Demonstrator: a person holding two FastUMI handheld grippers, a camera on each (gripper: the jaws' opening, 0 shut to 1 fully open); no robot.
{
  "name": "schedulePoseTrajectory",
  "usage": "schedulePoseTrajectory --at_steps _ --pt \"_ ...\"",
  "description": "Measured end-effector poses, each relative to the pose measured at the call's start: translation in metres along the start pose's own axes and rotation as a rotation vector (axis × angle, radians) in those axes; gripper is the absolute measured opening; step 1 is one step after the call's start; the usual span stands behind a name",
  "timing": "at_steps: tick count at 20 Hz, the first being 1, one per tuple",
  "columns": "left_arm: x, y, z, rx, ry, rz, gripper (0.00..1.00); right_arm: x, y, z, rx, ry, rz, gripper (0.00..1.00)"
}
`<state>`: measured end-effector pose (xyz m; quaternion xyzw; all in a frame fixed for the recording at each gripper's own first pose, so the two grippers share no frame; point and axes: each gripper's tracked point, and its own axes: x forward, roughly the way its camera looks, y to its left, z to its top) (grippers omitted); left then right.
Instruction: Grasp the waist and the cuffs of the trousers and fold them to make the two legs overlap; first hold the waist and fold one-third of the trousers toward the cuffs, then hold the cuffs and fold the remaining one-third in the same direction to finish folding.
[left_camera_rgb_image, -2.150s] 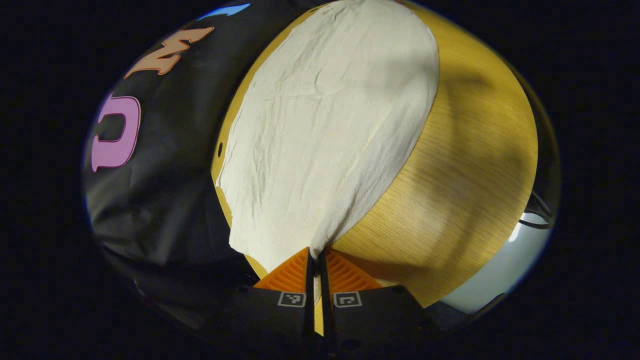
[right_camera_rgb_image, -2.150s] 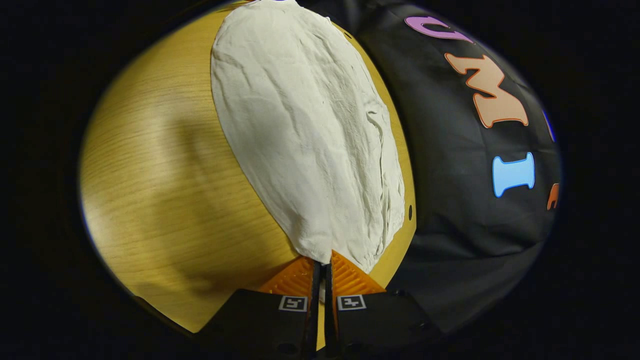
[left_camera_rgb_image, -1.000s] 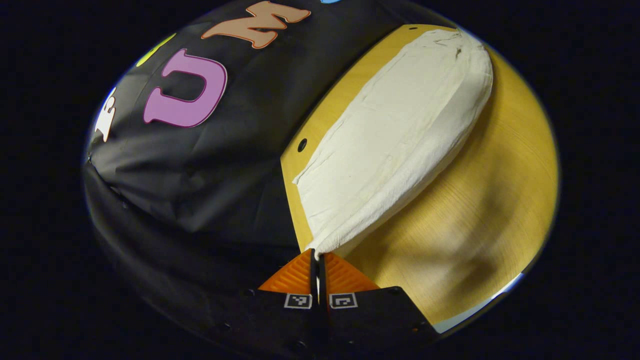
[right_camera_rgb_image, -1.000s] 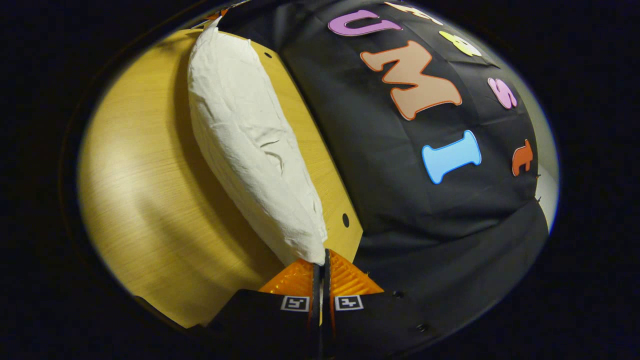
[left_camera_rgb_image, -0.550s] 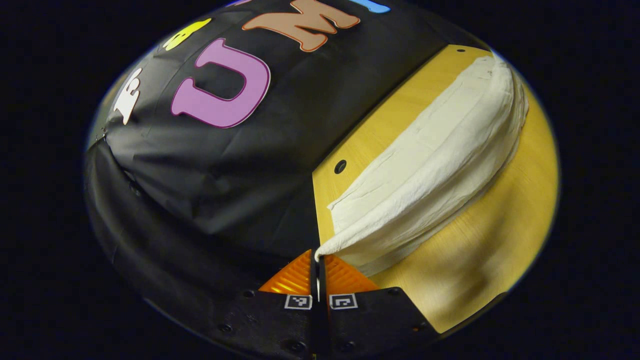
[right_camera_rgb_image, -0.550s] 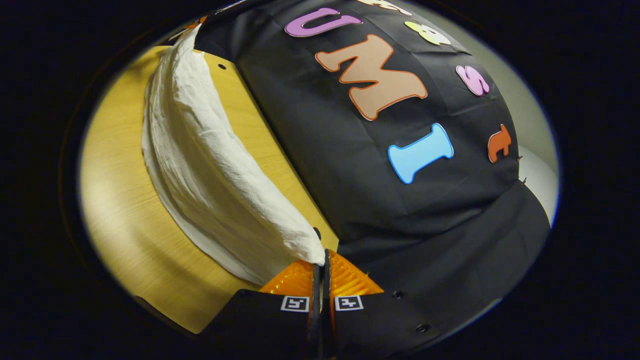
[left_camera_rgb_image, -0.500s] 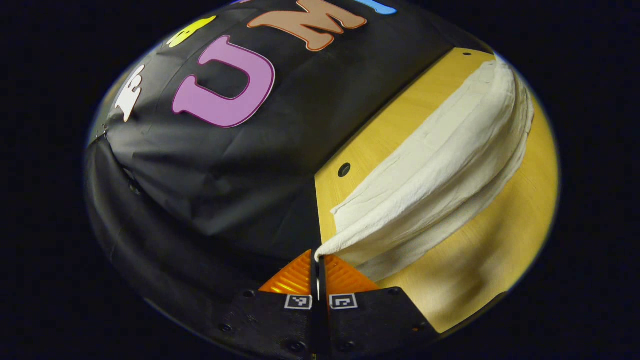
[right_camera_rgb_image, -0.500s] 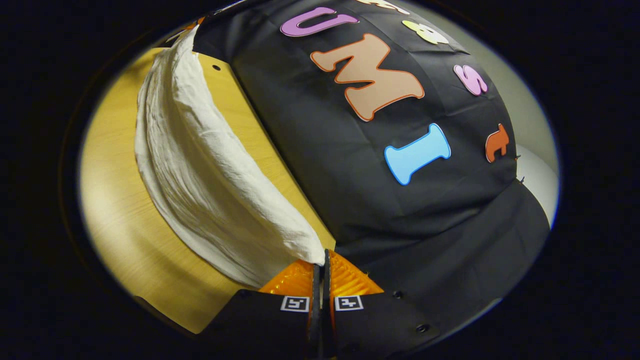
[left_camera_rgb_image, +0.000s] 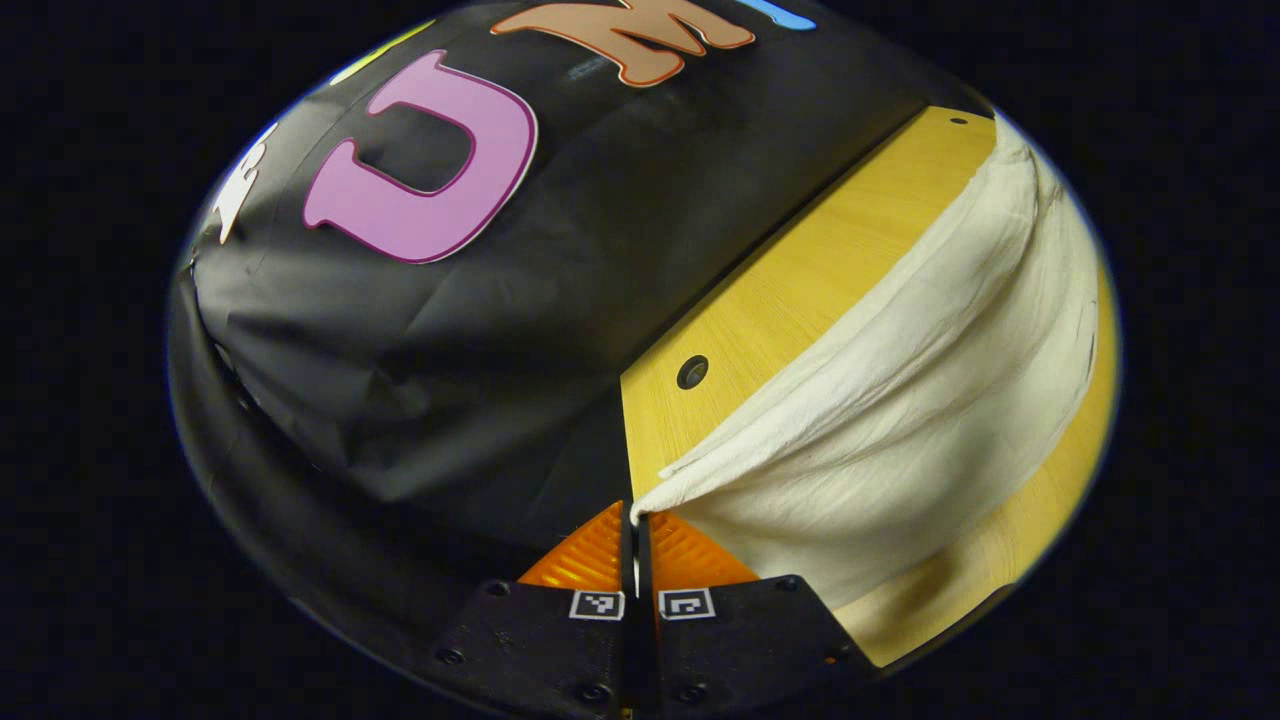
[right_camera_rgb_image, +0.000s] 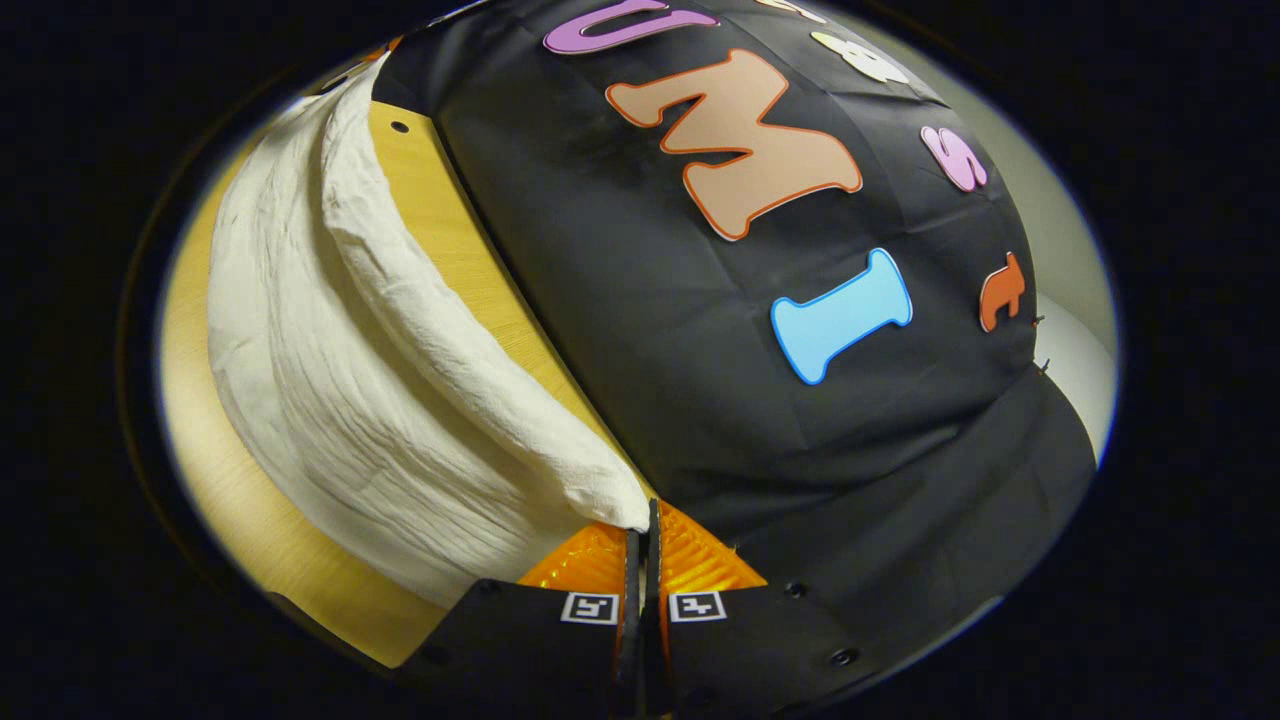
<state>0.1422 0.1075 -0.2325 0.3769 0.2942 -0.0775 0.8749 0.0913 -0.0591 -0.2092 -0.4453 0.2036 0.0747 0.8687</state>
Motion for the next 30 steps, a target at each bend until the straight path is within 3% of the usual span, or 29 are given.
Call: schedulePoseTrajectory --at_steps 10,14,15,16,18,19,24,30 --pt "0.088 -0.041 0.004 0.032 0.036 -0.045 0.0 0.085 0.077 -0.035 0.013 0.13 0.094 0.04" --pt "0.103 -0.061 0.004 0.016 0.039 -0.088 0.0 0.091 0.099 -0.045 0.049 0.183 0.147 0.03" --pt "0.101 -0.068 0.005 -0.004 0.033 -0.109 0.15 0.087 0.099 -0.044 0.074 0.192 0.151 0.13" --pt "0.098 -0.072 0.008 -0.025 0.028 -0.127 0.3 0.086 0.097 -0.043 0.101 0.198 0.153 0.41" --pt "0.09 -0.071 0.015 -0.062 0.01 -0.129 0.76 0.081 0.084 -0.039 0.167 0.198 0.134 0.98" --pt "0.088 -0.067 0.016 -0.084 -0.001 -0.113 0.99 0.075 0.075 -0.036 0.21 0.19 0.115 0.98" --pt "0.035 -0.058 0.053 -0.264 -0.117 -0.105 0.96 0.046 0.044 -0.03 0.461 0.167 0.069 1.0" --pt "-0.029 -0.062 0.086 -0.413 -0.24 -0.127 0.96 0.019 0.035 -0.067 0.687 0.224 0.047 0.97"
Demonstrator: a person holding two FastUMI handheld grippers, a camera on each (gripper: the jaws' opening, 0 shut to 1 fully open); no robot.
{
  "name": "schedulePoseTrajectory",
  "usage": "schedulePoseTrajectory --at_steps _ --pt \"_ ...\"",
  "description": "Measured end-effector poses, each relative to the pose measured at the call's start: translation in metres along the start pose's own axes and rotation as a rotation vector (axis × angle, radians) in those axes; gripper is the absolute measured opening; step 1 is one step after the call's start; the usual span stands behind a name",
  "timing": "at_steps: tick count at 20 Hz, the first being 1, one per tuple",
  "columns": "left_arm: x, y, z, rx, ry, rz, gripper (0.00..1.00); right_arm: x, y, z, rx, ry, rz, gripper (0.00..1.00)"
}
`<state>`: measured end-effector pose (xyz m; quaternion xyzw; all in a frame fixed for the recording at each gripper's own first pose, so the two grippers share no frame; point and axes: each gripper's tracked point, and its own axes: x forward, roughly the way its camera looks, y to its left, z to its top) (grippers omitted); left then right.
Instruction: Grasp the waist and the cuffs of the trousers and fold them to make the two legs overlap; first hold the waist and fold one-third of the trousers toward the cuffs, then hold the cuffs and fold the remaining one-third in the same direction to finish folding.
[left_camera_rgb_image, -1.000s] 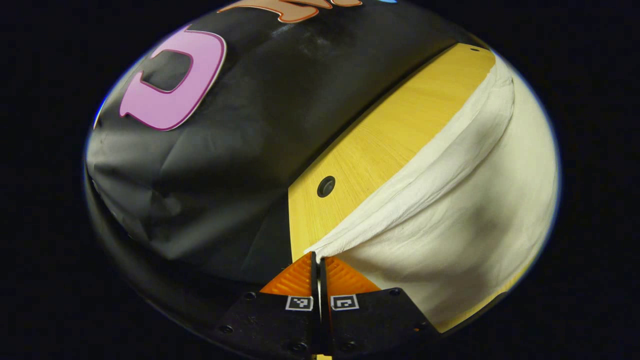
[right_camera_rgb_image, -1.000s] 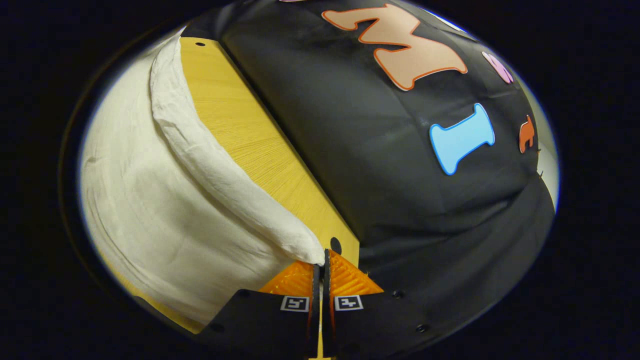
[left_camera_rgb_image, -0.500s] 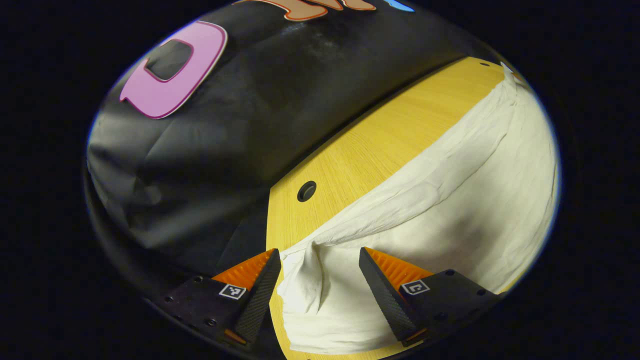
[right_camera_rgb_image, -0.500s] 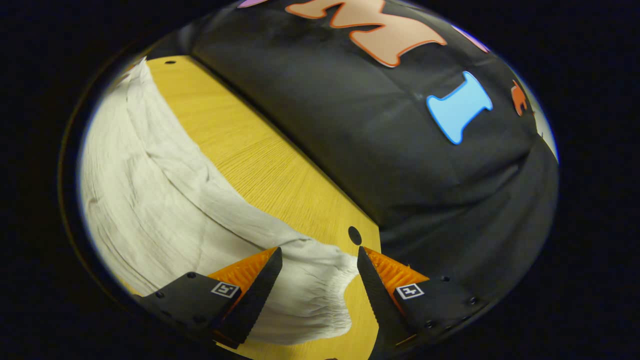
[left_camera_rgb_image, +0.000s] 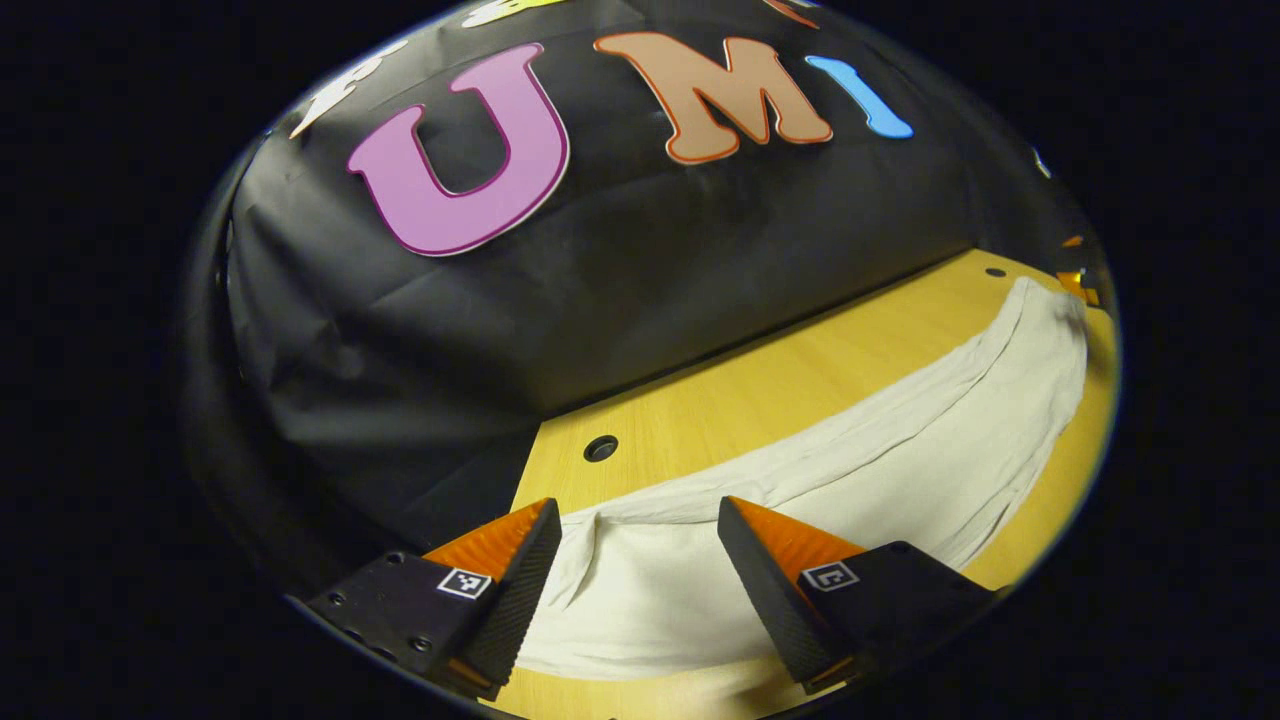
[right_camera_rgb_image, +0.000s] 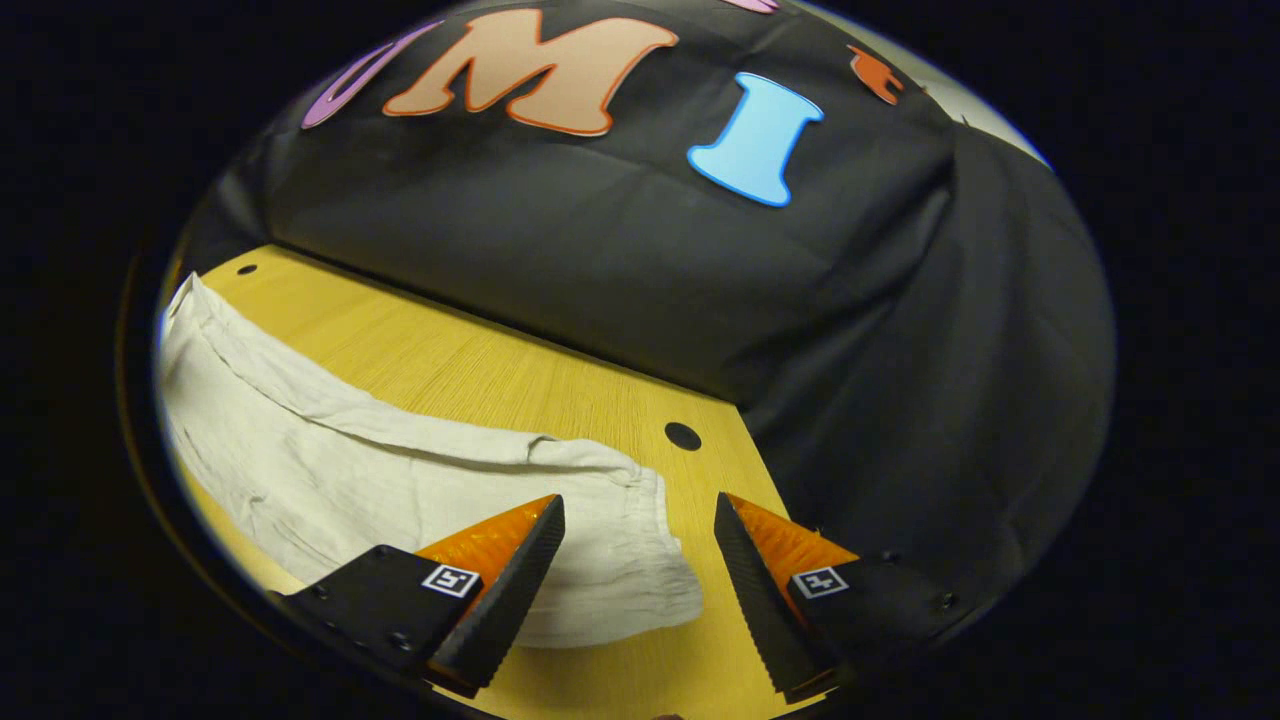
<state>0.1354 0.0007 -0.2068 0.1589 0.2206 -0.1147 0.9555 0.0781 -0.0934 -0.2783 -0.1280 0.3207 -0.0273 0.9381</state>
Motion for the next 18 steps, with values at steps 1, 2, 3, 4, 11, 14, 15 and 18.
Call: schedulePoseTrajectory --at_steps 1,2,3,4,11,14,15,18 --pt "-0.009 -0.003 0.007 -0.014 -0.017 0.002 0.96 0.0 -0.006 -0.007 0.038 0.011 -0.002 0.97" --pt "-0.017 -0.007 0.011 -0.026 -0.033 0.001 0.96 0.0 -0.011 -0.013 0.076 0.022 -0.007 1.0" --pt "-0.025 -0.011 0.016 -0.04 -0.045 0.002 0.96 0.004 -0.014 -0.021 0.118 0.034 -0.01 0.98" --pt "-0.03 -0.012 0.019 -0.054 -0.049 0.002 0.96 0.006 -0.014 -0.028 0.162 0.05 -0.007 0.97" --pt "-0.055 -0.023 0.013 -0.074 -0.031 0.017 0.96 0.012 -0.022 -0.077 0.402 0.166 -0.015 0.98" --pt "-0.061 -0.027 0.011 -0.09 -0.021 0.017 0.96 0.016 -0.019 -0.095 0.513 0.22 -0.013 0.98" --pt "-0.063 -0.029 0.011 -0.093 -0.019 0.015 0.96 0.017 -0.017 -0.099 0.565 0.237 -0.007 0.99" --pt "-0.067 -0.031 0.013 -0.08 -0.018 0.019 0.96 0.025 -0.008 -0.106 0.743 0.298 0.012 0.96"
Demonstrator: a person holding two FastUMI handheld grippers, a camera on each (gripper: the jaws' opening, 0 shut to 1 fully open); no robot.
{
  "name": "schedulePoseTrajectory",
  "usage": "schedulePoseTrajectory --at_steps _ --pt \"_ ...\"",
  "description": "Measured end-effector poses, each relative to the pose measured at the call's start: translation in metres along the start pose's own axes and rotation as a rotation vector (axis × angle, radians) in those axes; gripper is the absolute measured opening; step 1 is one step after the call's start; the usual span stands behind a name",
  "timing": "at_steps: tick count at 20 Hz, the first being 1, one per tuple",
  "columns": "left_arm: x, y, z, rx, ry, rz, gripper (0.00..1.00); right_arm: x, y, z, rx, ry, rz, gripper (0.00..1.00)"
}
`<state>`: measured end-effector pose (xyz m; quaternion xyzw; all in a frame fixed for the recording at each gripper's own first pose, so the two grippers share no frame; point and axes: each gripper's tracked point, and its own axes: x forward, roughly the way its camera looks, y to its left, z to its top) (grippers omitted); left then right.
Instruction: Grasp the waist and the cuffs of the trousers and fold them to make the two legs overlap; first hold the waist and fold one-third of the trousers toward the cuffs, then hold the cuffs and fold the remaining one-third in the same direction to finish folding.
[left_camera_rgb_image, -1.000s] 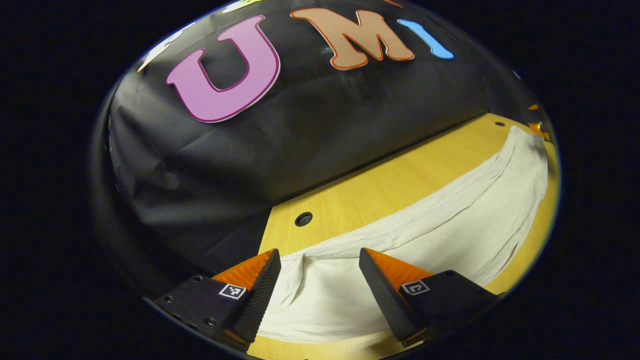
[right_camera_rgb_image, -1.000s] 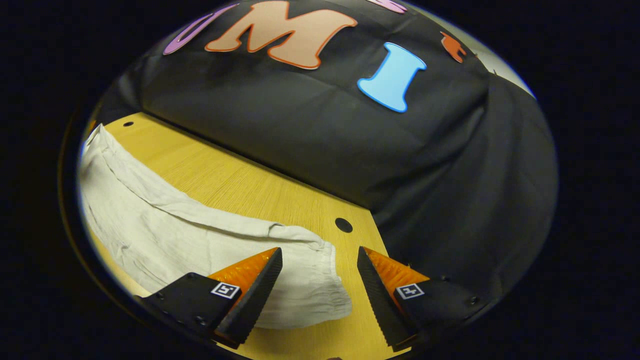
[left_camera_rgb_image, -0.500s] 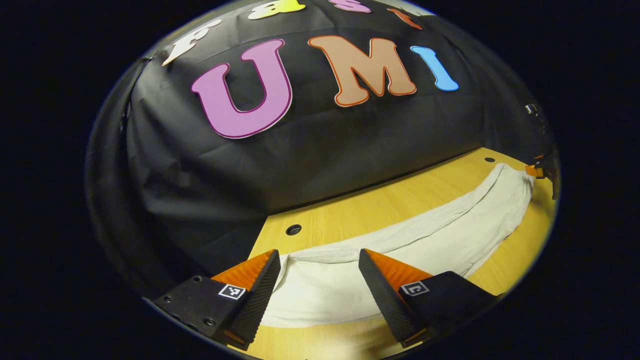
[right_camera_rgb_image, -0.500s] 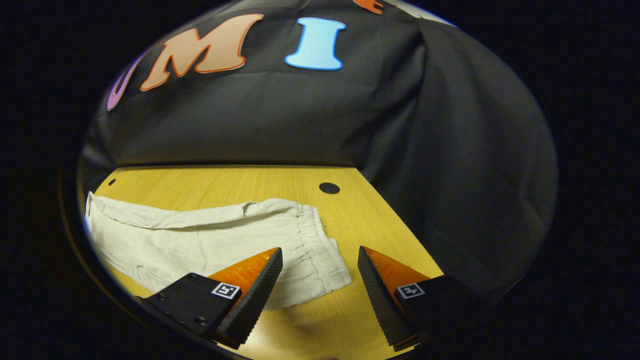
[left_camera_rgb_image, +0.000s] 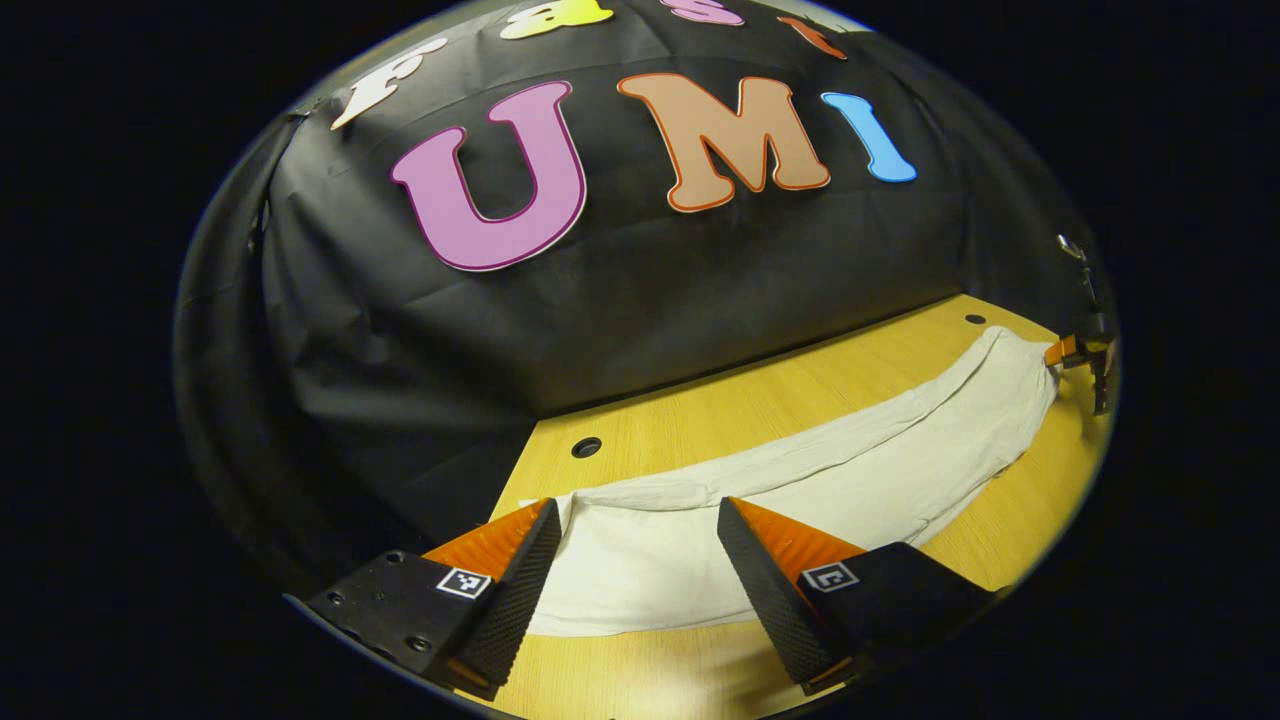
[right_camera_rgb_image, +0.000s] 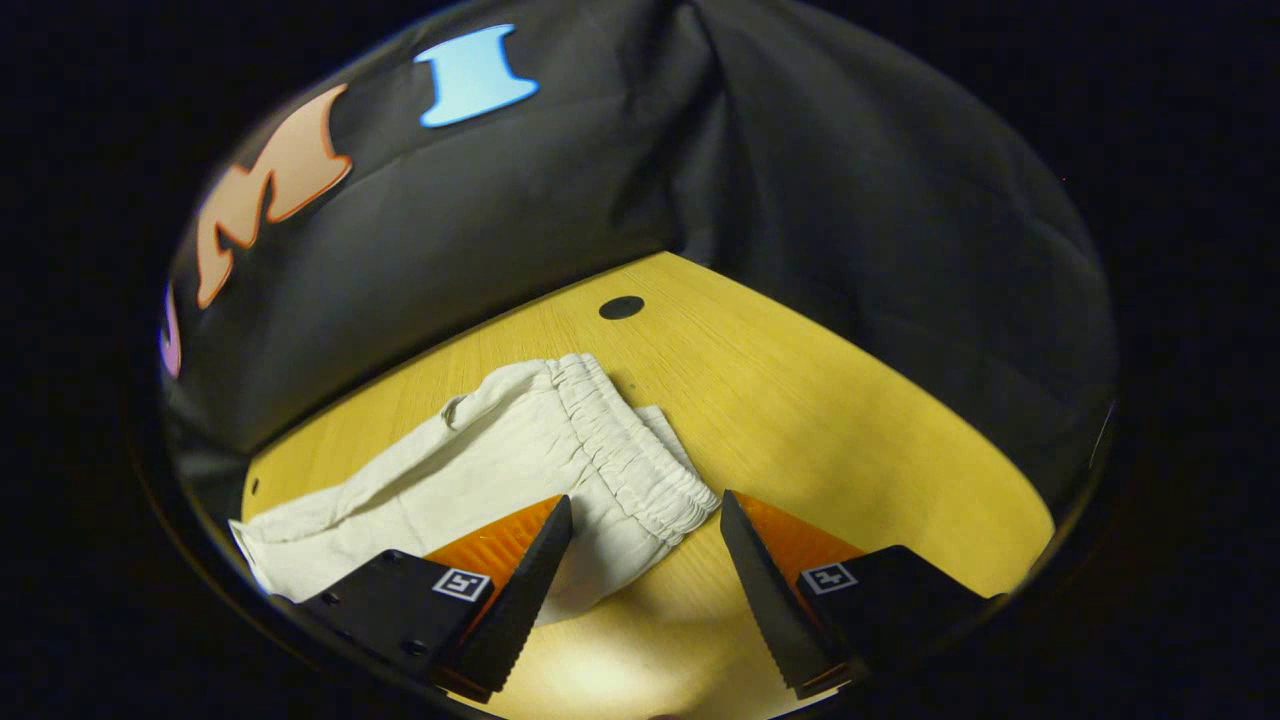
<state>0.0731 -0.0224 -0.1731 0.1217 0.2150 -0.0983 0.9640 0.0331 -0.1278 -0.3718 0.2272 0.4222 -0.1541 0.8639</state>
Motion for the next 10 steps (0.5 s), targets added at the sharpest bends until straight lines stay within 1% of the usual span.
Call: schedulePoseTrajectory --at_steps 3,4,5,7,8,10 --pt "-0.003 0.001 0.002 0.007 -0.004 0.002 0.96 0.007 -0.001 -0.012 0.096 0.07 -0.005 0.97" --pt "-0.005 0.002 0.002 0.007 -0.005 0.005 0.96 0.011 -0.002 -0.007 0.098 0.043 -0.005 0.92" --pt "-0.007 0.004 0.001 0.006 -0.005 0.007 0.96 0.01 0.0 -0.011 0.104 0.056 -0.004 0.88" --pt "-0.008 0.007 -0.001 -0.004 0.0 0.014 0.96 0.013 -0.004 -0.013 0.103 0.061 -0.023 0.76" --pt "-0.01 0.008 -0.002 -0.01 0.005 0.016 0.96 0.015 -0.007 -0.018 0.106 0.087 -0.024 0.56" --pt "-0.012 0.01 -0.005 -0.023 0.013 0.02 0.96 0.011 -0.005 -0.017 0.111 0.088 -0.022 0.16"
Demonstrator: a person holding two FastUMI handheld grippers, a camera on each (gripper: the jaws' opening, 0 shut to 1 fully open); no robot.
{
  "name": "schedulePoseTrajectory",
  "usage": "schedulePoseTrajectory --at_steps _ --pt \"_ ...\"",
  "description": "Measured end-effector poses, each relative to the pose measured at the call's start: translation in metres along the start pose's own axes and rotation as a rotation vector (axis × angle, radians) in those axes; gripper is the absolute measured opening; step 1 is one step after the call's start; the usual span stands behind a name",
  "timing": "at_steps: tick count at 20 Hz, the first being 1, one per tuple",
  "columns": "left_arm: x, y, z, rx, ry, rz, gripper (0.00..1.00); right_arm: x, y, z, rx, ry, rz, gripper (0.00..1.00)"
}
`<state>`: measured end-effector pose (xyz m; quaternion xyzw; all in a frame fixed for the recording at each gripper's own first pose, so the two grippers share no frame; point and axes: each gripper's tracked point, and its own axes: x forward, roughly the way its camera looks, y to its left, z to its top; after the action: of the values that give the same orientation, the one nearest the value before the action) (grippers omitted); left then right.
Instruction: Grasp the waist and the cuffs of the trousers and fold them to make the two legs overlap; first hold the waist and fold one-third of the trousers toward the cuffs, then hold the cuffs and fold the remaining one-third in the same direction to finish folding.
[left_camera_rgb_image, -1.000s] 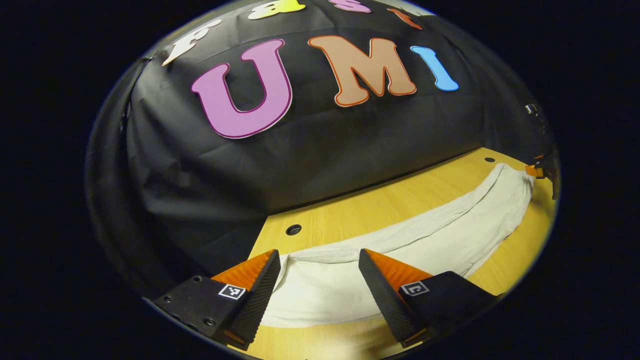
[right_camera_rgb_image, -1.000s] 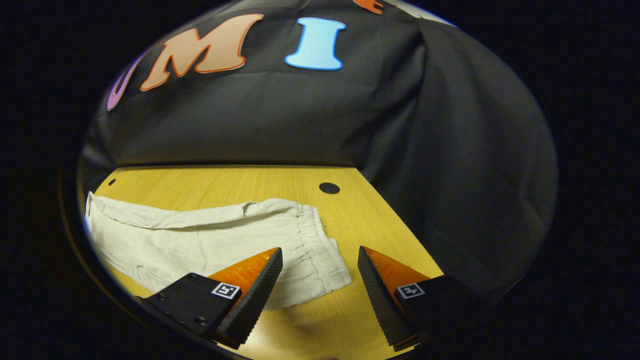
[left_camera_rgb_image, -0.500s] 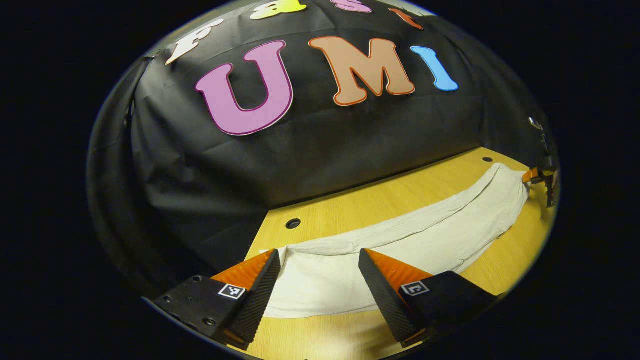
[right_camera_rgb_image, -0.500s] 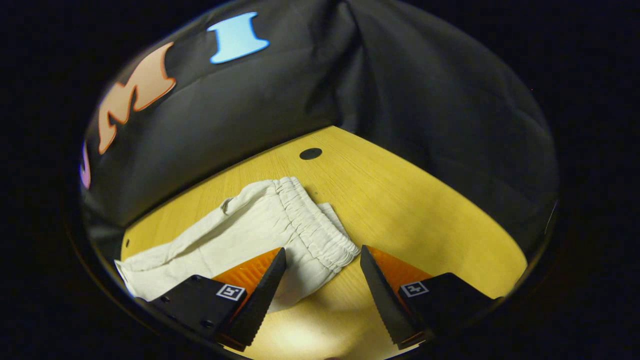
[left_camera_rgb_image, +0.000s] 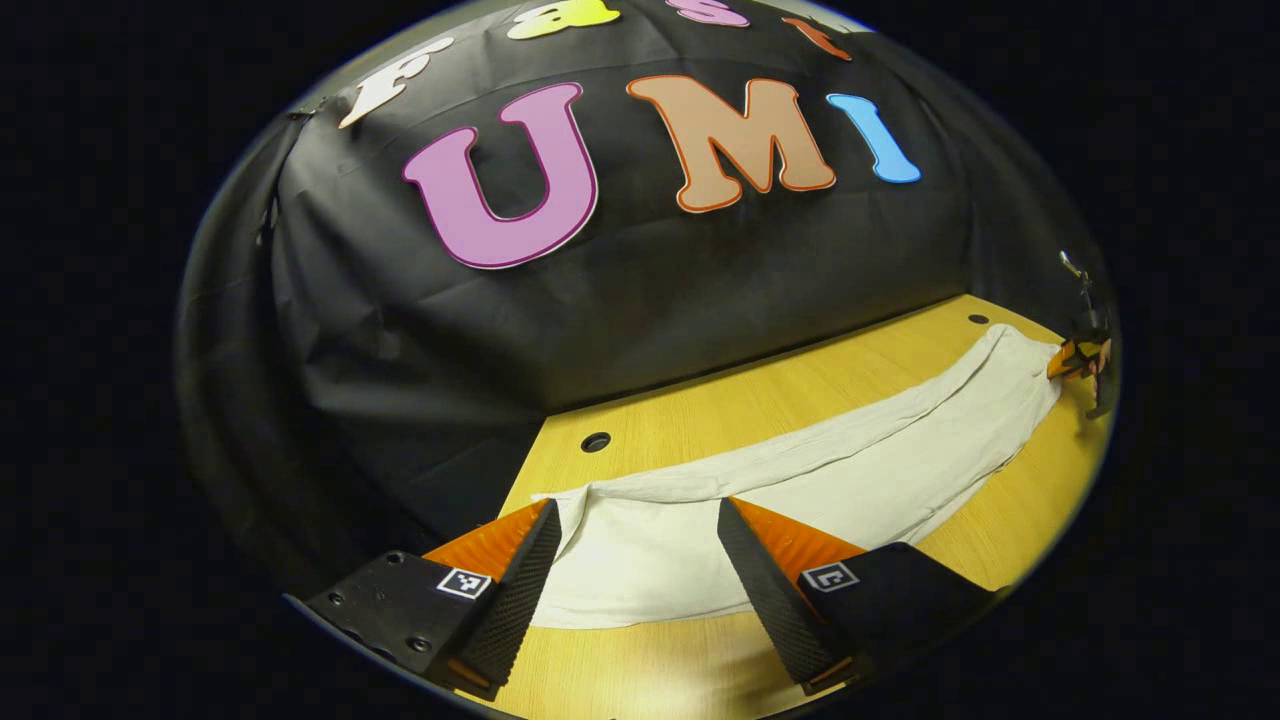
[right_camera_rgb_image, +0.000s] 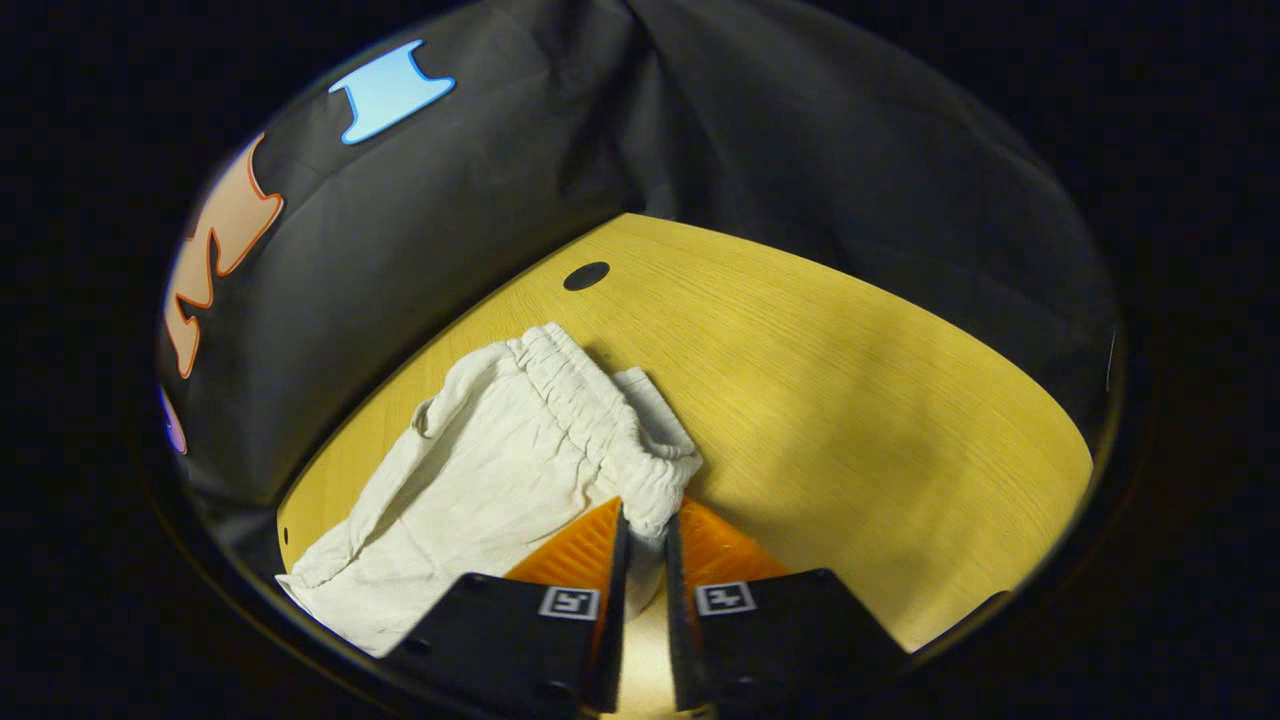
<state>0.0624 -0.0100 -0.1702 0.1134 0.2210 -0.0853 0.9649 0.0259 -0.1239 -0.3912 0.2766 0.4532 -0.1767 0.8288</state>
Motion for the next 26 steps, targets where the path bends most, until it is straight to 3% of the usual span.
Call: schedulePoseTrajectory --at_steps 6,11,15,20,25,26 --pt "-0.006 0.006 -0.004 -0.024 0.011 0.019 0.96 -0.005 -0.004 0.01 -0.082 -0.023 -0.028 0.17" --pt "0.0 -0.002 -0.005 -0.053 0.02 0.004 0.96 -0.024 0.008 0.023 -0.054 -0.069 -0.043 0.17" --pt "0.004 -0.008 -0.001 -0.079 0.017 -0.017 0.96 -0.049 0.025 0.045 -0.075 -0.125 0.016 0.17" --pt "0.005 -0.005 -0.003 -0.097 0.019 -0.018 0.96 -0.107 0.074 0.067 -0.133 -0.207 0.163 0.17" --pt "0.0 0.006 -0.015 -0.152 0.033 -0.003 0.97 -0.146 0.101 0.074 -0.276 -0.263 0.271 0.17" --pt "-0.001 0.009 -0.017 -0.16 0.035 0.001 0.92 -0.149 0.104 0.075 -0.301 -0.273 0.288 0.16"
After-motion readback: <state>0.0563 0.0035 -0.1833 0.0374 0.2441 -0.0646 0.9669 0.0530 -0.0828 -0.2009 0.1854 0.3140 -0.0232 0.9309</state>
